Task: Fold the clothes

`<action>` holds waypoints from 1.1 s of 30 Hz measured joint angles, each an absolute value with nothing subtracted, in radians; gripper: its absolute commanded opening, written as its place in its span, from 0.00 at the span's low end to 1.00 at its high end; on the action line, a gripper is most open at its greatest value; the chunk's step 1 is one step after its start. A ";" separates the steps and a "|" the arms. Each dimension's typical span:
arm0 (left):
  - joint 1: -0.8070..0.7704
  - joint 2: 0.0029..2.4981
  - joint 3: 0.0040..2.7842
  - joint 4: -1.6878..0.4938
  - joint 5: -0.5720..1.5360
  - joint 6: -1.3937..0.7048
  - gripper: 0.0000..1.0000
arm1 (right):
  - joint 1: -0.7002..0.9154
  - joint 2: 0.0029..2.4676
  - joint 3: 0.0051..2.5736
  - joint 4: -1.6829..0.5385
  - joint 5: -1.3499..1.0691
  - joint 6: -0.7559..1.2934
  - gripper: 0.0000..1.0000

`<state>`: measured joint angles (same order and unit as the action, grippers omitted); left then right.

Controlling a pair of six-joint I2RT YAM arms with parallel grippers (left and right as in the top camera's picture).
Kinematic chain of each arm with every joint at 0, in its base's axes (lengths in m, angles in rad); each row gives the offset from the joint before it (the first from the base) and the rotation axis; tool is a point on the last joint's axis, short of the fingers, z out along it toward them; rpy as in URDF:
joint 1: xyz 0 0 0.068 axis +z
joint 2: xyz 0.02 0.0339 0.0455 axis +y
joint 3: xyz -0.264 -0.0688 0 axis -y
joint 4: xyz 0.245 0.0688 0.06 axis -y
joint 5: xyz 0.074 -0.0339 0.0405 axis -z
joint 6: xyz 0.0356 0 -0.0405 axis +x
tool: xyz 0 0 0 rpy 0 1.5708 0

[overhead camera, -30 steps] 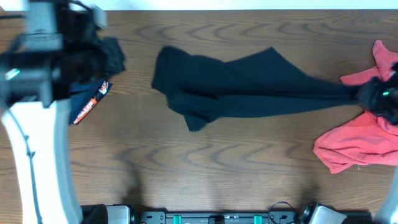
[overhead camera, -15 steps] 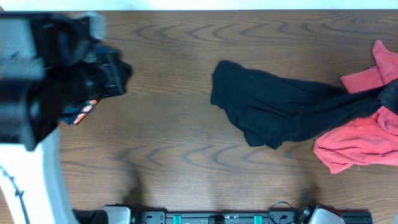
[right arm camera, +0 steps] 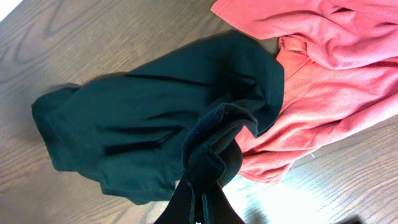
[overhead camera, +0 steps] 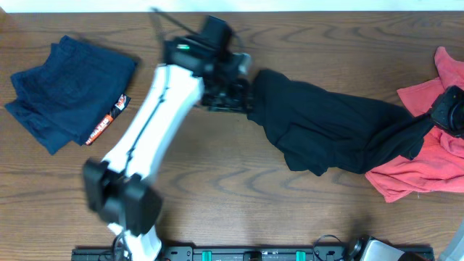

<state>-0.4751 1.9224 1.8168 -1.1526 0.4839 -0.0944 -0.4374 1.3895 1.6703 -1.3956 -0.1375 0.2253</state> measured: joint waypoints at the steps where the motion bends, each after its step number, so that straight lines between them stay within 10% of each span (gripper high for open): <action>1: -0.493 1.951 1.816 -1.126 0.485 -0.081 0.56 | -0.437 1.390 1.670 -1.397 -0.138 0.225 0.01; 27: -0.704 2.266 1.816 -0.851 0.570 -0.020 0.60 | -0.437 1.390 1.670 -1.410 -0.137 0.218 0.01; 33: -0.704 2.272 1.816 -0.841 0.569 -0.027 0.39 | -0.437 1.390 1.670 -1.413 -0.133 0.218 0.01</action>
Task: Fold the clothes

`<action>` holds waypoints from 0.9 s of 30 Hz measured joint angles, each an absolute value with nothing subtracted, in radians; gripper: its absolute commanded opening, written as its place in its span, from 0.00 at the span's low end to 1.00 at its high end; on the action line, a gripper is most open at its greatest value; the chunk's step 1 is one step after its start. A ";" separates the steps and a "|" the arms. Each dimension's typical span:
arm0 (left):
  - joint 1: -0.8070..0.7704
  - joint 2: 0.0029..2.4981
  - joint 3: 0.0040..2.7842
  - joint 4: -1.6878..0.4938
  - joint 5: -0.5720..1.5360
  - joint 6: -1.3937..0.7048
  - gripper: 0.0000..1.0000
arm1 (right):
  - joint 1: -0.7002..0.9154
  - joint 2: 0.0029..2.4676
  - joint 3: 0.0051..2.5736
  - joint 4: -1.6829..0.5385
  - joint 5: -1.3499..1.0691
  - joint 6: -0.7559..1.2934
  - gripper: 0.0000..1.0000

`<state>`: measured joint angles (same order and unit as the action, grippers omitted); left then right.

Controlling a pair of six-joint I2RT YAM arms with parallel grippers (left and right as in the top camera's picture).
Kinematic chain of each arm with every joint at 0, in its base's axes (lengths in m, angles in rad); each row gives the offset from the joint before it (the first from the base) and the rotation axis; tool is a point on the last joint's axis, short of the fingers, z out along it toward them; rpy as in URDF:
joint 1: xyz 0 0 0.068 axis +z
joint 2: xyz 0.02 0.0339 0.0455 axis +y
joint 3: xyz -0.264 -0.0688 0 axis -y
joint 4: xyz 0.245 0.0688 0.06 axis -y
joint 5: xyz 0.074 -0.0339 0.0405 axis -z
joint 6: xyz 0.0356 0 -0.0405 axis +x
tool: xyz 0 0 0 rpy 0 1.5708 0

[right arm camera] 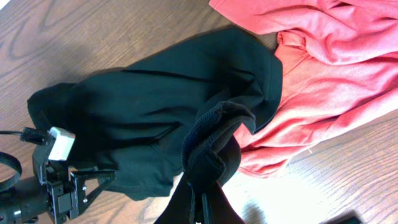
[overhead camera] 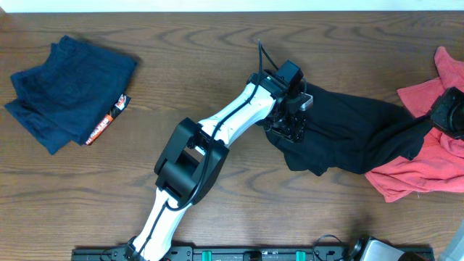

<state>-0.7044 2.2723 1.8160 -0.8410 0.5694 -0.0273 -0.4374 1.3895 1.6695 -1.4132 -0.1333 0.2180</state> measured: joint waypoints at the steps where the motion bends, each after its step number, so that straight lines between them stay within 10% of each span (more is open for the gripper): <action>1: -0.704 2.278 1.816 -0.841 0.570 -0.036 0.29 | -0.437 1.390 1.670 -1.414 -0.133 0.218 0.01; 4: -0.706 2.302 1.816 -0.839 0.575 -0.039 0.06 | -0.437 1.390 1.670 -1.414 -0.130 0.218 0.01; 15: -0.667 2.239 1.826 -0.960 0.588 -0.048 0.06 | -0.437 1.390 1.670 -1.417 -0.096 0.218 0.01; 27: -0.377 1.605 1.842 -1.026 0.592 -0.048 0.06 | -0.437 1.374 1.669 -1.431 -0.093 0.215 0.01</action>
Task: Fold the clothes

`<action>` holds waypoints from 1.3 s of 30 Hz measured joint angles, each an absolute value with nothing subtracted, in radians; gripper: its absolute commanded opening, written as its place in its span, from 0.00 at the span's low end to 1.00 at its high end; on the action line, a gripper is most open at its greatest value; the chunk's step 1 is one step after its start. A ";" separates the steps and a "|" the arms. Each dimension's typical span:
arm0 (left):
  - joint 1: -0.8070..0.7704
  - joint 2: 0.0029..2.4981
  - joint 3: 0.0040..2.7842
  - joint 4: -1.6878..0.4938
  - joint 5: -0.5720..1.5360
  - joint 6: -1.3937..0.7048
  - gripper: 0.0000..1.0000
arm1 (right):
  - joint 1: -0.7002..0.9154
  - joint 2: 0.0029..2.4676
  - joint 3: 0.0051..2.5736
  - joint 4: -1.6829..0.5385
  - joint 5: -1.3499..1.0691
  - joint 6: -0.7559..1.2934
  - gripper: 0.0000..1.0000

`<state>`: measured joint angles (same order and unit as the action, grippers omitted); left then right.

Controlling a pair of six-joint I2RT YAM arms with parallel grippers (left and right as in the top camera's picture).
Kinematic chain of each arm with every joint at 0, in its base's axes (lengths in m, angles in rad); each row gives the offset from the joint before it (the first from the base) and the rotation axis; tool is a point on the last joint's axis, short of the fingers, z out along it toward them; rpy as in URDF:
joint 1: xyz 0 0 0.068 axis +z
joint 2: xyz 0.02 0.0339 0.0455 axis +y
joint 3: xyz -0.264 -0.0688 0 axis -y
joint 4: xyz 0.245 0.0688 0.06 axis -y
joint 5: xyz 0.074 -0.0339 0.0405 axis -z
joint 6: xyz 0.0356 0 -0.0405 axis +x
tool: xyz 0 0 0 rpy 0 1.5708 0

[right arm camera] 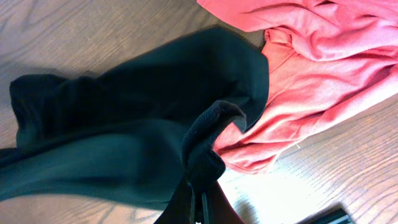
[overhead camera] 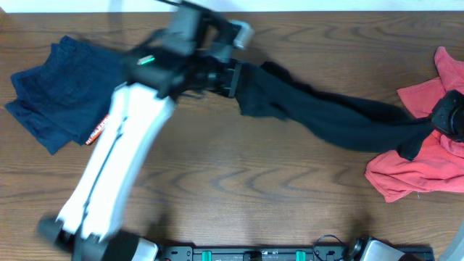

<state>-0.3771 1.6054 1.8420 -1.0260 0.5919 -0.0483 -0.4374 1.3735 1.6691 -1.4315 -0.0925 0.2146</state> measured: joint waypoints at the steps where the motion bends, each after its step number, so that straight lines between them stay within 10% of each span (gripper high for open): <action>1: -0.358 1.567 1.842 -1.030 0.591 -0.048 0.06 | -0.437 1.365 1.671 -1.436 -0.093 0.214 0.01; 15: 0.003 1.128 1.852 -0.987 0.597 -0.067 0.06 | -0.449 1.257 1.930 -1.470 -0.112 0.207 0.01; 23: 0.003 1.347 1.863 -0.893 0.606 -0.080 0.05 | -0.446 1.401 1.932 -1.382 -0.187 0.189 0.01; 39: 0.022 1.901 1.837 0.273 0.606 -0.446 0.06 | -0.284 1.738 1.957 -0.653 -0.361 0.332 0.01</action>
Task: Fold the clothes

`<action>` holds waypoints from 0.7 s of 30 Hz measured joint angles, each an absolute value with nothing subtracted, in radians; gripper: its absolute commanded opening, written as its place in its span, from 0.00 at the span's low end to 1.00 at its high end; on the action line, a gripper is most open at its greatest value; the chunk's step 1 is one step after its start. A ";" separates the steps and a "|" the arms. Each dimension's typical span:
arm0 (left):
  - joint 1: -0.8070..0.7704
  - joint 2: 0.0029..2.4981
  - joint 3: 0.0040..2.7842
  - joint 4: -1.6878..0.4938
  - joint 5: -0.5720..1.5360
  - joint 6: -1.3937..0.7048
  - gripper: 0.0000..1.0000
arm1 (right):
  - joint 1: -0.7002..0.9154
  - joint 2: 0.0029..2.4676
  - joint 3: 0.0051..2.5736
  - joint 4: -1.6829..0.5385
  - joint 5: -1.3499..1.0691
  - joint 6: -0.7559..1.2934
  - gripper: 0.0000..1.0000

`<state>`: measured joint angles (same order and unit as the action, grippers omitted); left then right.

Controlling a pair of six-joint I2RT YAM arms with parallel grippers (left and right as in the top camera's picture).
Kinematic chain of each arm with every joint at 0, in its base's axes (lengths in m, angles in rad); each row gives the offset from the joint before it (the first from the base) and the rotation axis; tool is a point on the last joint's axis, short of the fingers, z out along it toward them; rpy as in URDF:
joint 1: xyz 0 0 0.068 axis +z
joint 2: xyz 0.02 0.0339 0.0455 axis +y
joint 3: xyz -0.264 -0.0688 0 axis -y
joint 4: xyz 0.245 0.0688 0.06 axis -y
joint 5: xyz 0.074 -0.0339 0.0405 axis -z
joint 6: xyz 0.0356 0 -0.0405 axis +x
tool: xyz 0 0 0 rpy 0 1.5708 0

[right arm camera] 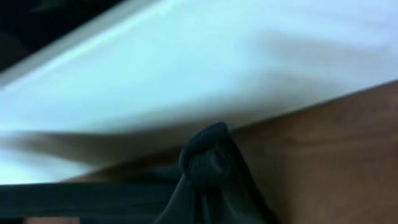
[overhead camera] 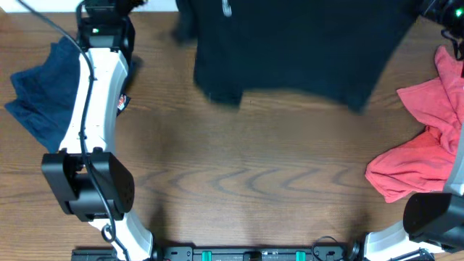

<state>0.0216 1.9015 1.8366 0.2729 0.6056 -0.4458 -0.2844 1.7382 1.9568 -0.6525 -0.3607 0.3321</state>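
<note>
The black garment [overhead camera: 297, 51] hangs spread and blurred above the table's far side, stretched between my two arms. My left gripper [overhead camera: 116, 6] is at the top edge, high at the far left; its fingers run out of the overhead view, towards the garment's left corner. My right gripper [overhead camera: 442, 11] is at the far right corner. In the right wrist view, that gripper [right arm camera: 204, 186] is shut on a dark bunch of the black cloth [right arm camera: 205, 152], with the table far below.
A folded navy garment [overhead camera: 36, 94] with a red-and-black tag lies at the left, partly under my left arm. A crumpled red garment [overhead camera: 420, 145] lies at the right edge. Bare wooden table [overhead camera: 254, 181] fills the middle and front.
The black garment lay pulled into a long strip on the table. Now it is off the table and spread wide, and both grippers are higher and at the far edge. The red garment lies uncovered.
The black garment lay crumpled right of centre, its right end in my right gripper and my left gripper at its left edge. The left gripper then stood over its middle, then held it stretched towards the far left. Now both grippers hold it aloft, spread.
</note>
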 measured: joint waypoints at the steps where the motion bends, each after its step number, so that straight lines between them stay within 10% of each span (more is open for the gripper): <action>1: 0.035 1.898 1.858 0.289 0.618 -0.484 0.06 | -0.285 1.738 1.985 -0.670 -0.360 0.342 0.01; 9: 0.123 1.814 1.972 -0.176 0.915 -0.581 0.06 | -0.285 1.687 2.080 -1.060 -0.257 0.315 0.01; 15: 0.100 1.822 1.943 -1.045 0.986 -0.295 0.06 | -0.285 1.706 1.986 -1.367 -0.078 0.288 0.01; 21: -0.022 1.830 1.758 -1.431 0.824 -0.019 0.06 | -0.287 1.736 1.721 -1.431 0.079 0.279 0.01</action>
